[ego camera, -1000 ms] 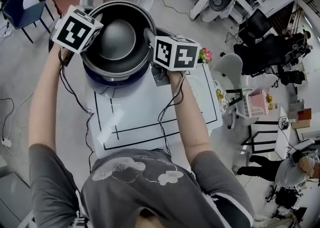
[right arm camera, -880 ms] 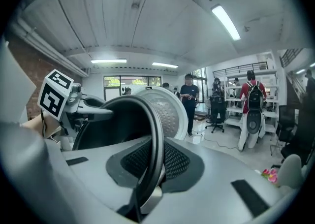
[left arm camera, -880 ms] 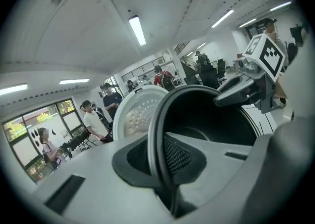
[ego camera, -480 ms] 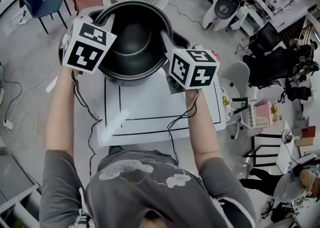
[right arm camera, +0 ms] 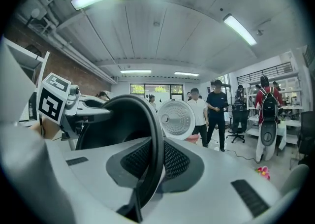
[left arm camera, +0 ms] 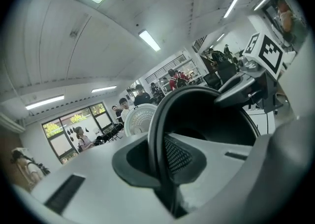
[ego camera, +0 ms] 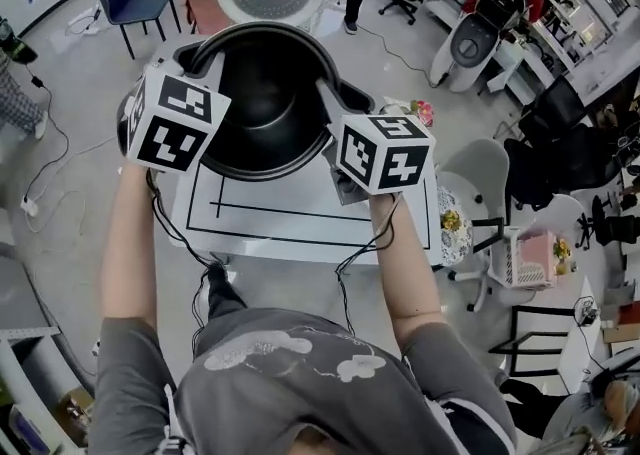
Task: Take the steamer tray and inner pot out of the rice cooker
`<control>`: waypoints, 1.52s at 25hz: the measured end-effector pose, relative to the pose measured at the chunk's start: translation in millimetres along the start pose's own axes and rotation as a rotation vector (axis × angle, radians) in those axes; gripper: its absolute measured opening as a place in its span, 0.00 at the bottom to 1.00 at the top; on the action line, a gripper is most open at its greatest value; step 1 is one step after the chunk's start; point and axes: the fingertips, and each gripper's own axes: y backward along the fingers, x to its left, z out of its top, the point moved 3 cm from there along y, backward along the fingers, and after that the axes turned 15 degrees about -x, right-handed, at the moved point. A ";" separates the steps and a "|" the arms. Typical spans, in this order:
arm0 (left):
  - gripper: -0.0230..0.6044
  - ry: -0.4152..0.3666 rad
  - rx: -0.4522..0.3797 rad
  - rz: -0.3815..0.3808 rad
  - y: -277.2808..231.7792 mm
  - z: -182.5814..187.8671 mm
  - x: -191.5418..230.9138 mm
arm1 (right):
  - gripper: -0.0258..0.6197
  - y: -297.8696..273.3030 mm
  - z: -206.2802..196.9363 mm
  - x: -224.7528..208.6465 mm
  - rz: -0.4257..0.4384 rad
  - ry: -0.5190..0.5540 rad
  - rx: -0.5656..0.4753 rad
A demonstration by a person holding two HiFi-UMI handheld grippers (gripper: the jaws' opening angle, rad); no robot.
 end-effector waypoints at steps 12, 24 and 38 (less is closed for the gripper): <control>0.10 0.189 0.152 -0.018 75.5 -37.6 -93.9 | 0.15 88.0 -48.1 20.4 0.103 -0.041 0.107; 0.11 0.396 0.291 -0.119 62.1 -112.7 -142.1 | 0.15 93.8 -126.6 8.1 0.087 -0.135 0.246; 0.12 0.607 0.436 -0.340 -4.2 -223.7 -176.8 | 0.15 59.3 -224.7 -19.3 -0.034 -0.201 0.453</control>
